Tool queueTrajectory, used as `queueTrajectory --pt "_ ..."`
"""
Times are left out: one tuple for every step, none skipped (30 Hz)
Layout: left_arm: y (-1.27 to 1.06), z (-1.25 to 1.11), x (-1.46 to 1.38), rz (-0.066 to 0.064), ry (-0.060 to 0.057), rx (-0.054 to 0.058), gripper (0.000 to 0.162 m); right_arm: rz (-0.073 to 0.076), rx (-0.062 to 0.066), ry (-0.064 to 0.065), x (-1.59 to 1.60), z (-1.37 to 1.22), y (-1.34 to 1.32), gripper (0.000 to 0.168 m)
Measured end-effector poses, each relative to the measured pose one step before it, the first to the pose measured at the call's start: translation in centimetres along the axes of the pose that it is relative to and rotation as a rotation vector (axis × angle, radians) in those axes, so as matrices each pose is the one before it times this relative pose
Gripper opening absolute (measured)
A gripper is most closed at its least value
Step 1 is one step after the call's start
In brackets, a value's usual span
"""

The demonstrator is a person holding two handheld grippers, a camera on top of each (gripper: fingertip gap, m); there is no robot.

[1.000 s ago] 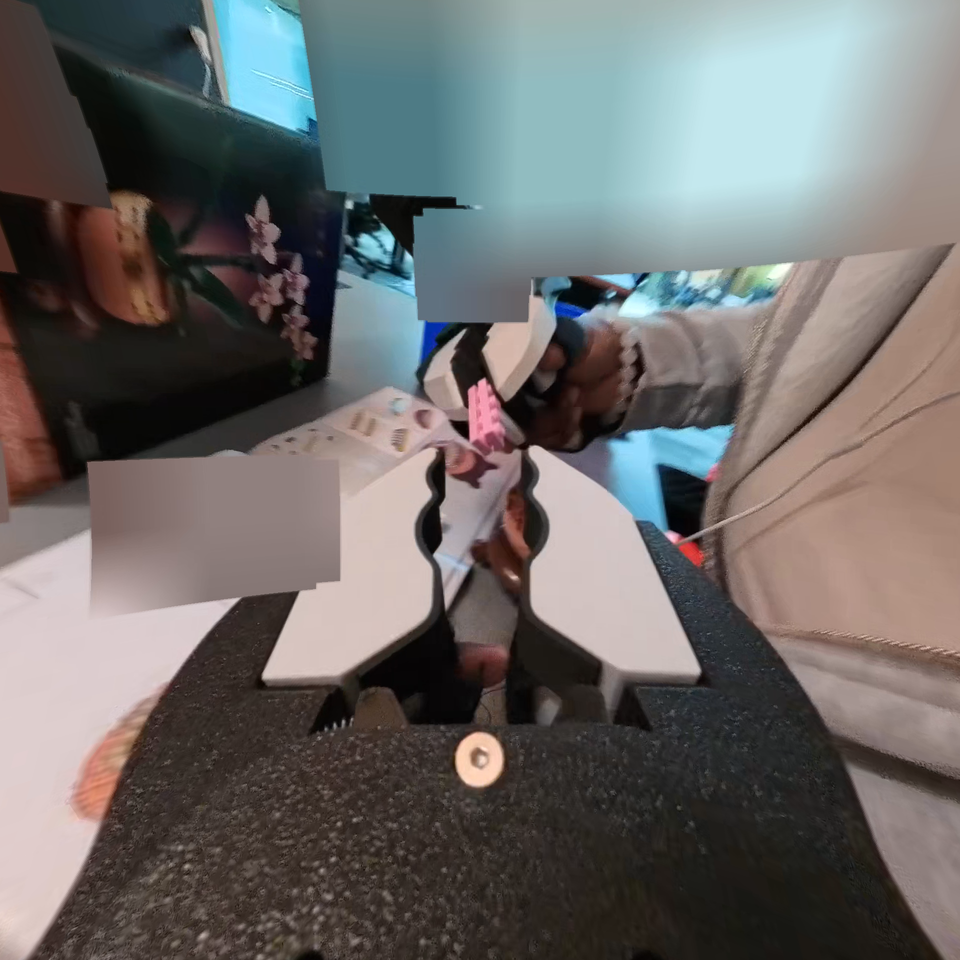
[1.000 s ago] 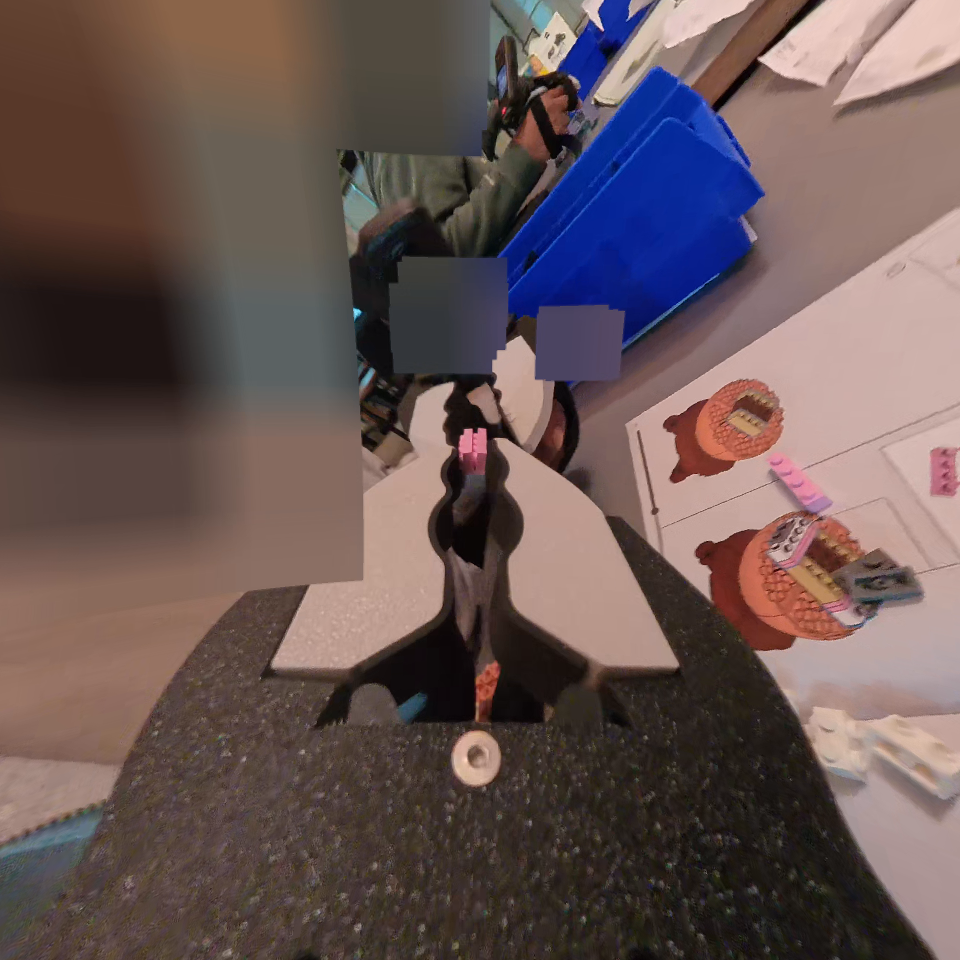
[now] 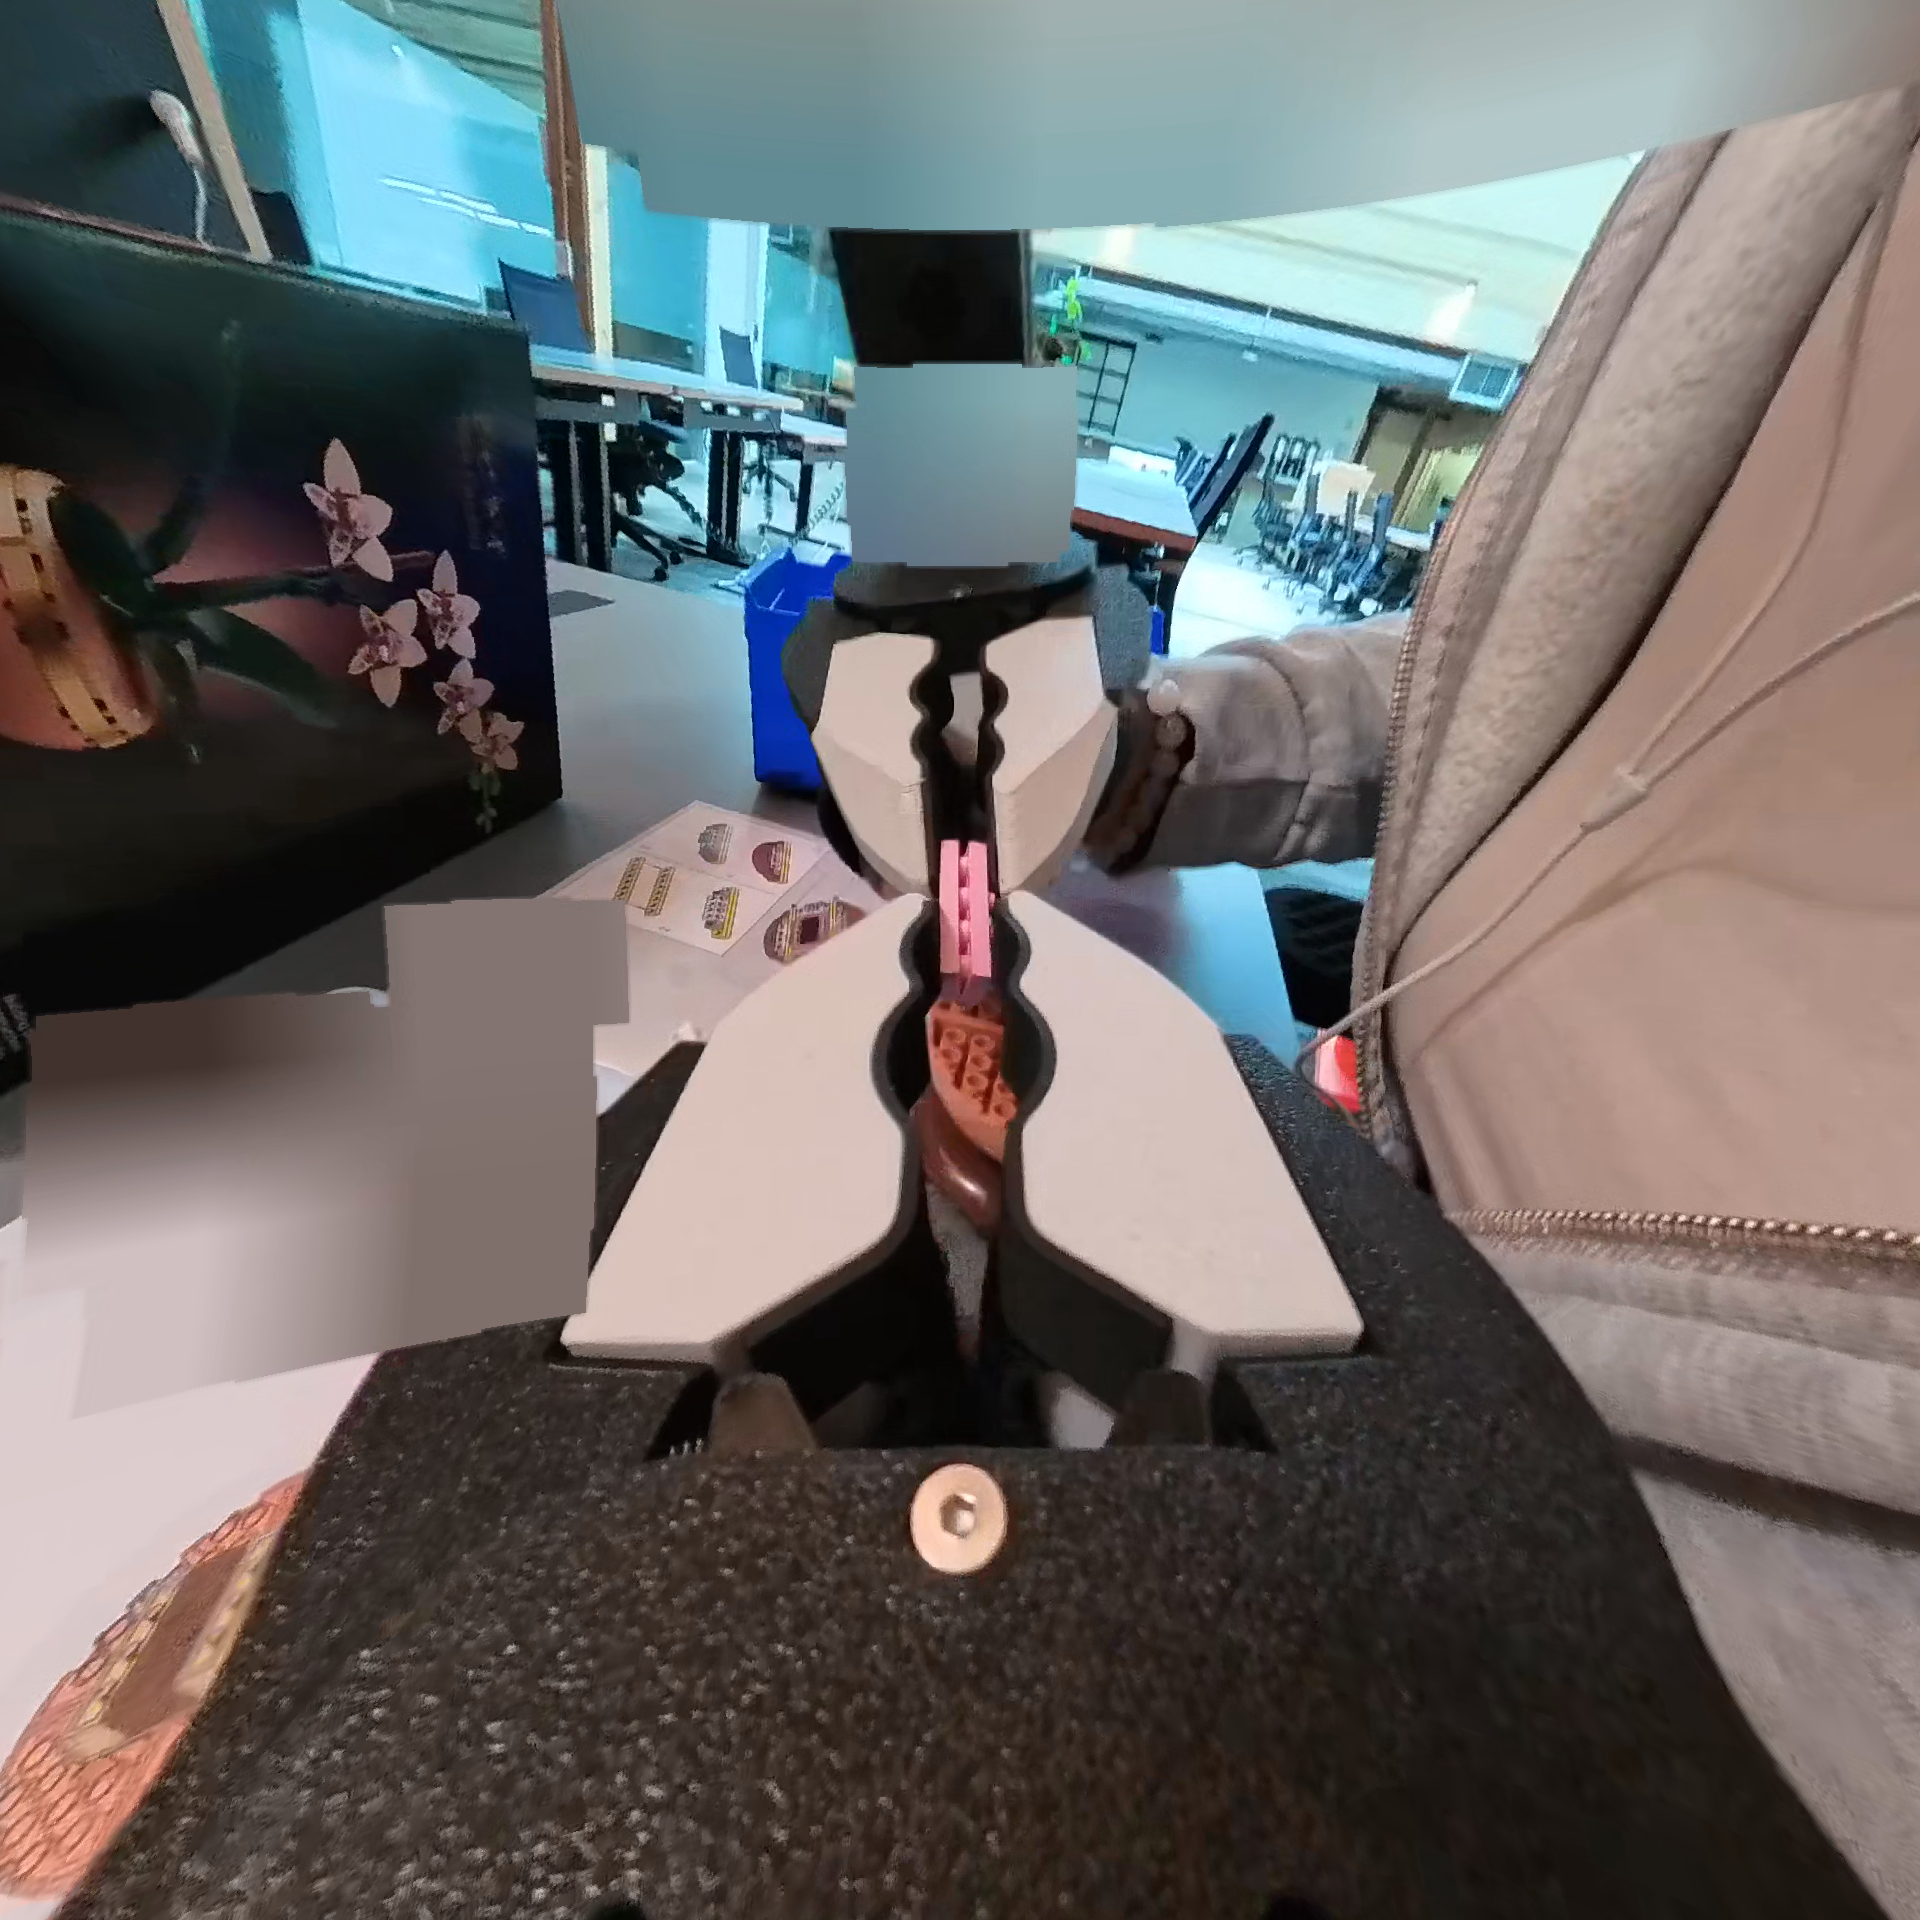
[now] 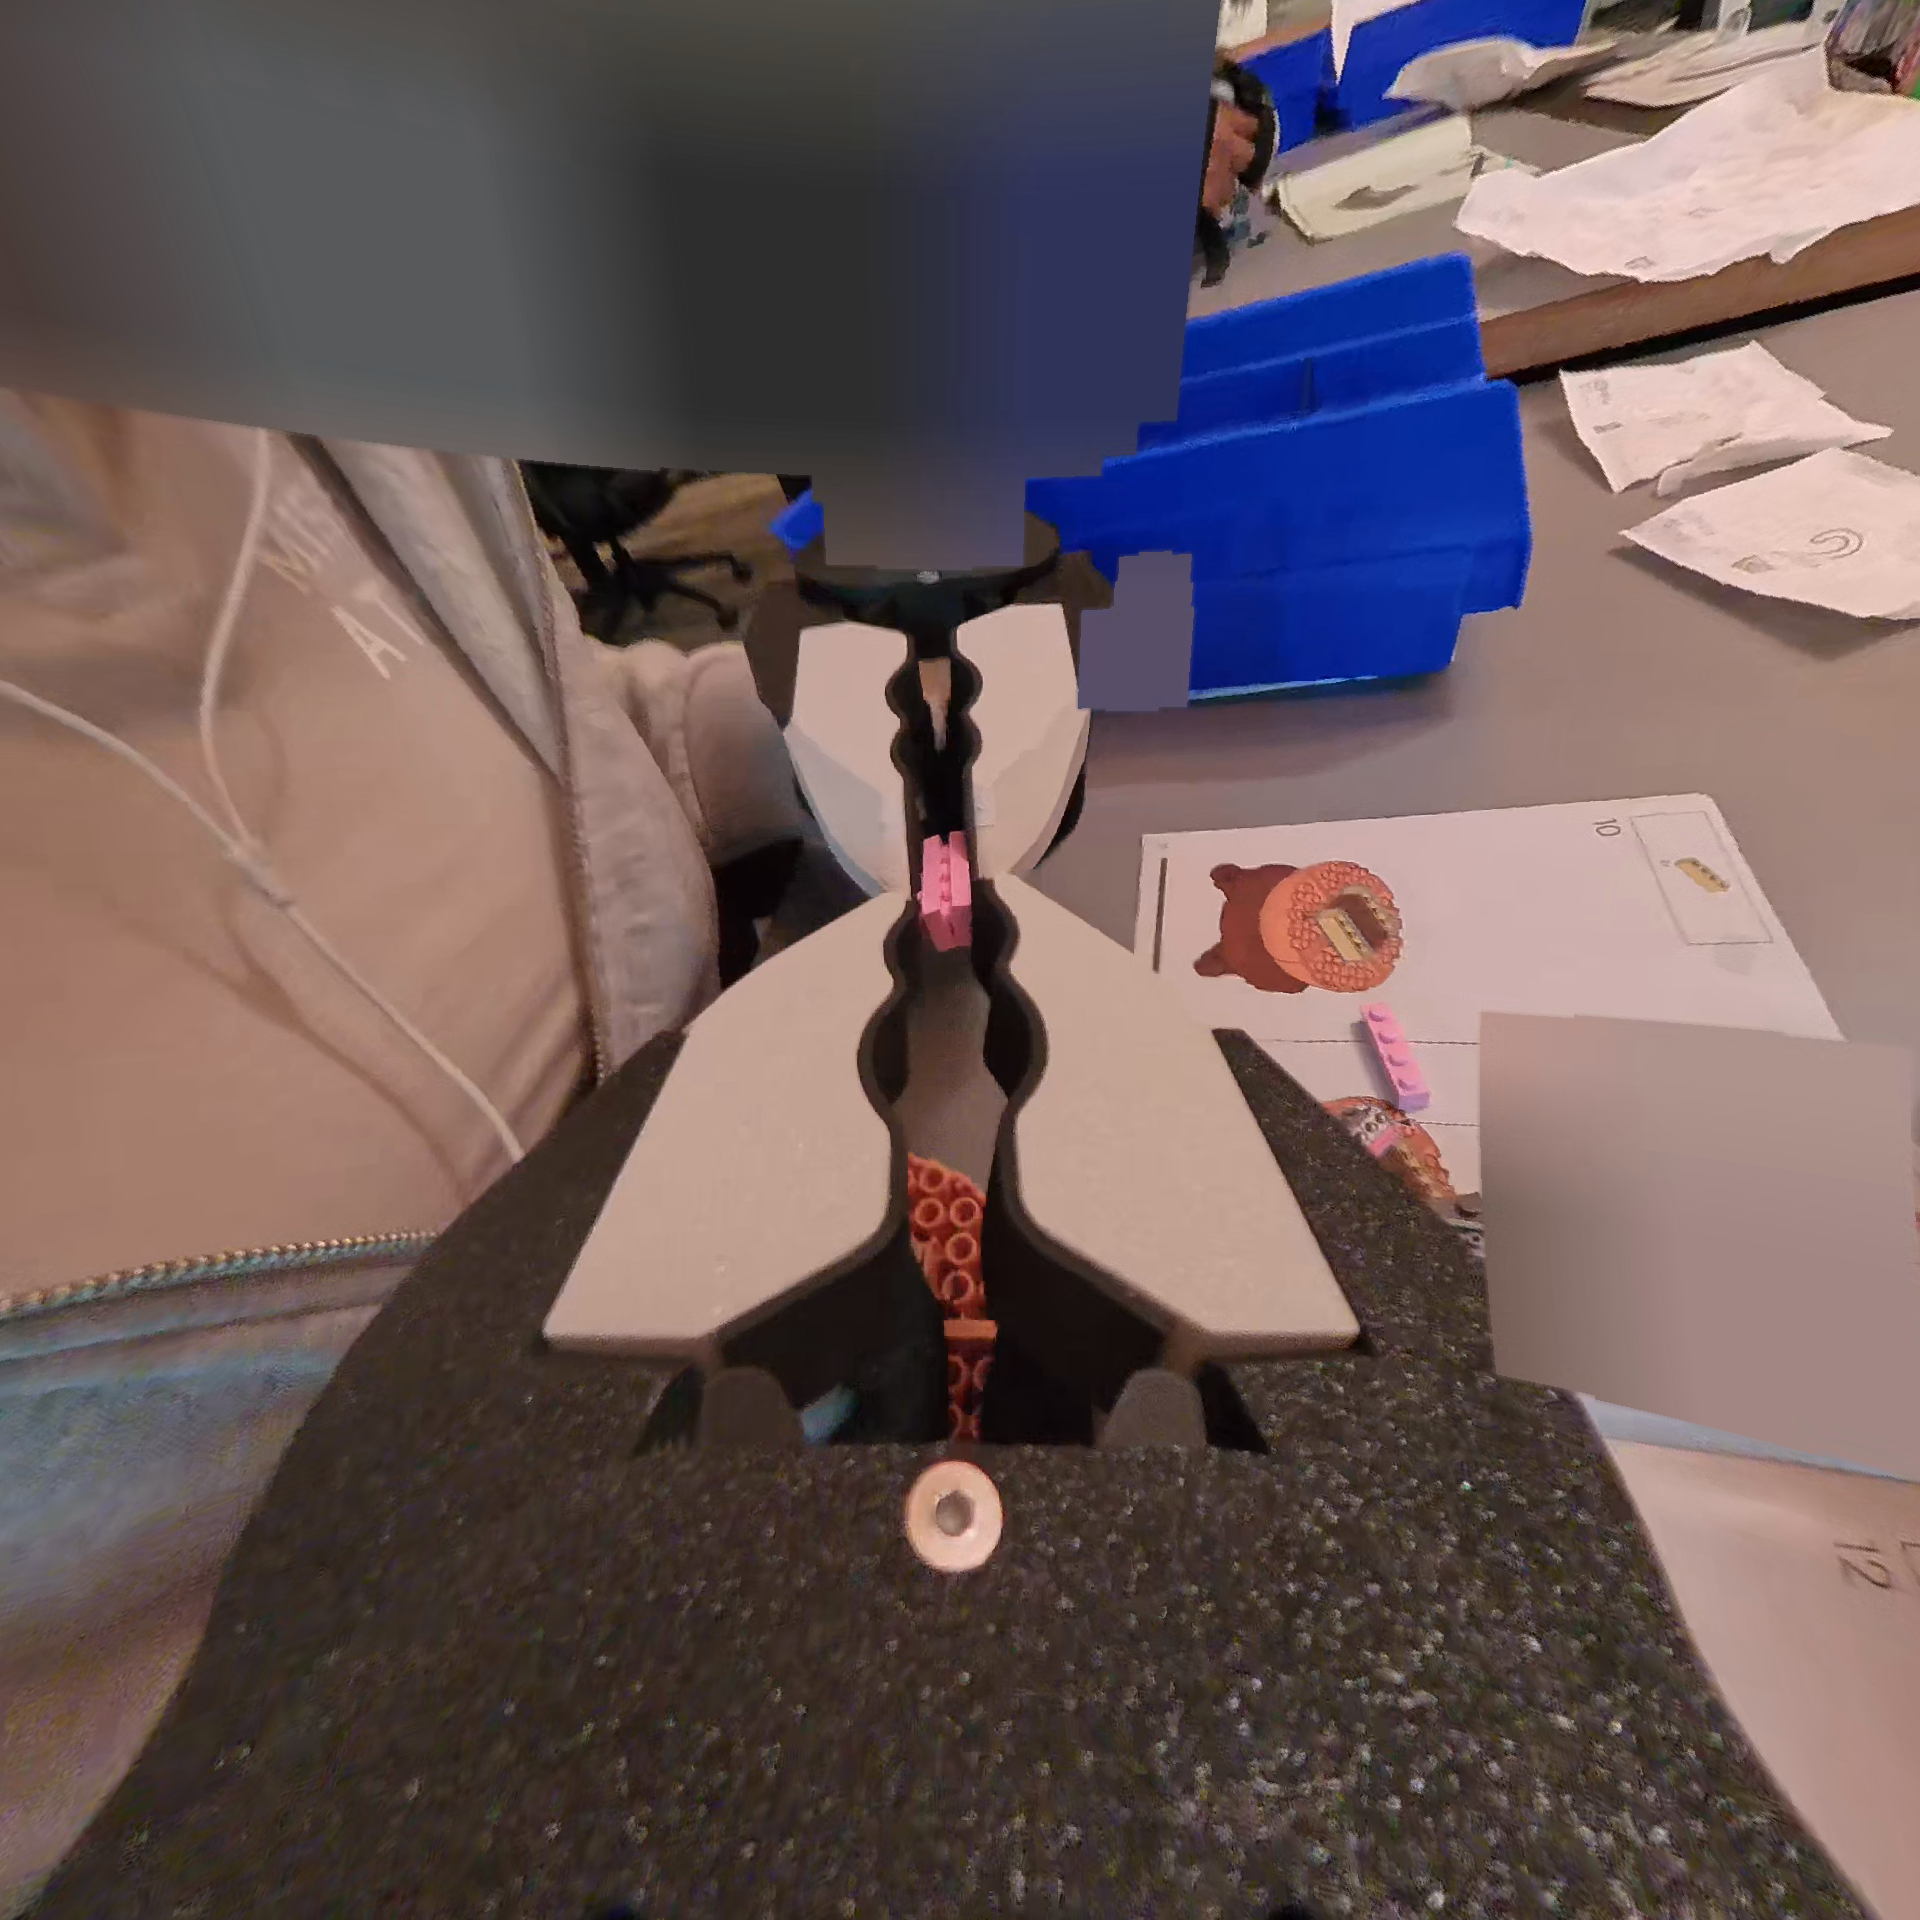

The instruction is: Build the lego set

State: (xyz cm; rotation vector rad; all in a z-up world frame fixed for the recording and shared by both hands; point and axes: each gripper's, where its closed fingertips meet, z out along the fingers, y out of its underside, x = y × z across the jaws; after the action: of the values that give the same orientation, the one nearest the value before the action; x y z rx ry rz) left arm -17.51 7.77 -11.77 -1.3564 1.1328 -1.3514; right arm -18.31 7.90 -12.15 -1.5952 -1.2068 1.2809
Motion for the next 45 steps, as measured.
queueTrajectory --pt "0.193 -0.037 0.03 0.0124 0.0036 -0.0163 0.008 -0.0087 -0.0326 -0.0002 -0.043 0.099 0.305 0.012" --pt "0.093 -0.001 0.128 0.0066 0.0094 -0.0137 0.008 -0.0055 -0.0353 -0.0003 -0.039 0.102 0.388 0.015" --pt "0.024 0.031 0.097 -0.0022 0.0088 -0.0114 0.008 -0.0103 -0.0232 -0.0039 -0.123 0.106 0.267 0.012" --pt "0.008 0.02 0.055 -0.0018 0.0068 -0.0086 0.008 -0.0086 0.0062 0.0047 -0.002 -0.044 -0.073 0.012" --pt "-0.068 -0.038 -0.019 0.001 0.0007 -0.0028 0.008 0.0014 0.0275 -0.0052 -0.069 -0.145 -0.329 0.01" --pt "-0.107 -0.04 0.028 0.0042 0.002 -0.0005 0.009 0.0154 0.0267 -0.0136 -0.136 -0.118 -0.302 0.01" --pt "-0.125 -0.025 0.071 0.0043 0.0023 0.0013 0.009 0.0191 0.0133 -0.0065 -0.032 -0.031 -0.12 0.01" --pt "-0.077 0.006 -0.005 0.0041 -0.0038 -0.0002 0.008 0.009 0.0083 0.0 0.02 -0.013 -0.029 0.009" --pt "0.003 0.012 -0.039 0.0007 -0.0044 -0.0024 0.009 0.0024 0.0049 0.005 0.07 -0.008 0.015 0.01" --pt "0.041 0.01 -0.066 -0.0027 -0.0031 -0.0015 0.009 0.0074 0.0018 0.0028 0.062 0.007 0.029 0.01" --pt "0.035 0.01 -0.032 -0.0014 -0.0005 -0.0001 0.009 0.007 0.0014 -0.0029 -0.003 0.012 0.018 0.01" --pt "0.035 -0.005 -0.001 -0.0024 0.0013 -0.0008 0.009 0.0049 0.0024 0.0 0.013 0.02 0.017 0.01" --pt "0.056 0.007 0.0 -0.0004 -0.0001 -0.0046 0.009 0.0064 0.0006 -0.001 -0.006 0.033 0.022 0.01" --pt "0.117 0.016 0.06 0.0069 0.0007 -0.0106 0.009 0.0083 -0.0007 -0.0088 -0.1 0.045 0.036 0.01" --pt "0.182 0.051 0.085 0.0103 0.001 -0.0156 0.009 0.0104 0.0067 -0.005 -0.045 -0.01 -0.086 0.009" --pt "0.097 0.045 0.051 0.0104 -0.0027 -0.0096 0.009 0.0095 0.0085 -0.0062 -0.066 -0.032 -0.078 0.008" --pt "-0.071 0.021 0.06 0.0111 -0.0029 0.0026 0.009 0.0096 0.0101 -0.0115 -0.108 -0.033 -0.054 0.008" --pt "-0.115 0.006 0.059 0.0103 -0.006 0.0049 0.008 0.005 0.0054 -0.0037 -0.017 -0.044 -0.026 0.008" --pt "-0.012 0.039 -0.008 0.0038 -0.0072 -0.0016 0.008 -0.0017 0.0004 0.0056 0.047 -0.041 0.04 0.008" --pt "0.069 0.034 -0.038 -0.0049 -0.0022 -0.0039 0.008 -0.0024 0.0003 0.0132 0.101 -0.007 0.075 0.008" --pt "0.117 0.03 -0.083 -0.009 0.0012 -0.0024 0.008 0.0153 0.0002 0.013 0.162 0.003 0.1 0.007" --pt "0.096 0.026 -0.12 -0.0054 -0.0017 0.0021 0.008 0.0279 0.0088 0.0032 0.128 -0.023 0.007 0.007" --pt "-0.002 0.05 -0.074 -0.0033 -0.004 0.0083 0.008 0.0234 0.0125 -0.005 0.038 -0.058 -0.042 0.007" --pt "-0.013 0.06 0.027 0.0003 -0.0012 0.0036 0.009 0.0267 0.0027 -0.0063 0.024 -0.037 0.081 0.007" --pt "0.033 0.009 0.106 0.0107 0.0022 -0.0043 0.009 0.0195 0.004 -0.0033 0.009 -0.008 0.039 0.006" --pt "-0.04 -0.052 0.164 0.0125 0.005 -0.0001 0.012 0.0171 0.0158 -0.0066 -0.063 -0.051 -0.185 0.007" --pt "-0.026 -0.091 0.173 0.0058 0.0068 0.0 0.02 0.0307 0.0228 -0.0152 -0.128 -0.119 -0.357 0.007" --pt "0.05 -0.115 -0.036 0.0004 -0.0027 -0.0023 0.019 0.0253 0.0166 -0.0144 -0.129 -0.125 -0.282 0.007" --pt "-0.056 -0.153 -0.154 -0.0005 -0.0085 0.0078 0.014 0.0163 0.0029 -0.0117 -0.139 -0.009 -0.058 0.007" --pt "-0.182 -0.146 -0.119 0.0048 -0.006 0.0174 0.008 0.021 0.005 -0.0117 -0.161 0.108 -0.058 0.007" --pt "-0.132 -0.088 0.002 0.0077 0.0013 0.0139 0.008 0.0143 0.0046 0.0001 0.005 0.032 -0.082 0.007" --pt "-0.039 -0.023 -0.058 0.0049 -0.0056 0.0036 0.008 0.0027 -0.0051 0.0012 0.04 -0.009 0.022 0.007" --pt "0.023 0.027 0.009 0.0046 -0.002 -0.0007 0.007 -0.0078 -0.0066 -0.0033 -0.049 -0.012 0.028 0.007" --pt "0.033 0.031 0.122 -0.009 0.0086 0.0 0.007 -0.0145 -0.0088 -0.0082 -0.136 -0.019 0.056 0.007" --pt "0.019 0.037 0.14 -0.0274 0.0147 0.0015 0.007 -0.0129 -0.0017 -0.002 -0.059 -0.037 -0.038 0.008" --pt "-0.011 0.051 0.04 -0.0262 0.008 0.005 0.007 -0.0218 0.0008 -0.0003 -0.07 -0.047 -0.055 0.008" --pt "0.019 0.049 -0.051 -0.0185 0.0003 0.0056 0.007 -0.0301 -0.002 0.002 -0.099 -0.045 -0.013 0.014" --pt "0.028 0.029 -0.108 -0.0201 -0.0023 0.0058 0.007 -0.0322 -0.0114 0.0086 -0.031 -0.015 0.084 0.016" --pt "-0.014 0.025 0.05 -0.0284 0.0104 0.01 0.007 -0.035 -0.0144 0.0195 0.123 -0.016 0.086 0.014" --pt "0.014 0.054 0.061 -0.0306 0.0113 0.0075 0.007 -0.0336 -0.0116 0.0309 0.302 -0.035 0.073 0.009" --pt "0.011 0.072 -0.031 -0.0206 0.0007 0.0081 0.007 -0.0282 -0.0024 0.0124 0.079 -0.037 -0.022 0.009" --pt "-0.07 0.018 -0.011 -0.0222 0.0023 0.0122 0.007 -0.0215 -0.0024 0.0038 -0.031 -0.014 -0.019 0.009" --pt "-0.109 0.015 0.059 -0.0282 0.0088 0.0126 0.007 -0.0172 -0.0005 0.0053 -0.038 -0.02 -0.036 0.009" --pt "0.014 0.029 -0.012 -0.0198 0.0014 0.0042 0.007 -0.0061 -0.0047 0.0122 0.08 -0.022 0.048 0.009" --pt "0.094 0.036 -0.074 -0.0084 -0.0061 -0.0029 0.007 0.0134 -0.0065 0.007 0.102 -0.025 0.118 0.008"
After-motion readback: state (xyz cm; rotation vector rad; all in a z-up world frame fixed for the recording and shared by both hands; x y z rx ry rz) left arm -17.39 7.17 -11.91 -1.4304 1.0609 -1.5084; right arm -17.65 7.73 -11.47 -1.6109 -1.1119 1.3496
